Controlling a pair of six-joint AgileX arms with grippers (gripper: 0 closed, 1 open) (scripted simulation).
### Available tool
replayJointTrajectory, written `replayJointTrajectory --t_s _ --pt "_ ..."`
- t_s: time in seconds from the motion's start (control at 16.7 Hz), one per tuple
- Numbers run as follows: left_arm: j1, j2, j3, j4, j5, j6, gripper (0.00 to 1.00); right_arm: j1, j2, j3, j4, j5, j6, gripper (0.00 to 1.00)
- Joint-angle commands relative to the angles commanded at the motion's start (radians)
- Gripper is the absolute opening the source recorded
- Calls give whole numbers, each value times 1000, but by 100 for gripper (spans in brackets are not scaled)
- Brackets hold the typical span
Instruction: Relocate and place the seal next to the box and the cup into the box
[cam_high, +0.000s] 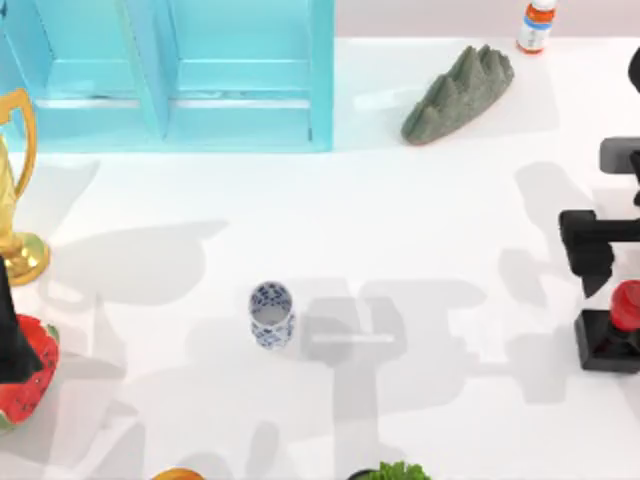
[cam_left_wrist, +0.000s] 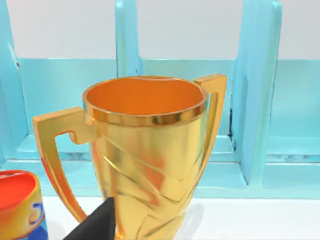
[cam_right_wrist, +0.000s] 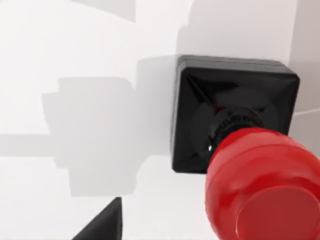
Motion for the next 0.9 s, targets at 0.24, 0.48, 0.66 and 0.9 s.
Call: replayJointTrajectory --t_s 0.24,0.48,0.66,0.9 --pt "0 0 0 0 0 0 100 0 0 17 -16 0 -1 100" --pt "0 0 0 0 0 0 100 -3 0 169 -167 2 -2 100" --pt "0 0 0 0 0 0 100 -5 -4 312 -320 0 -4 100" --pt "0 0 0 0 0 0 100 -6 -9 388 -397 0 -5 100"
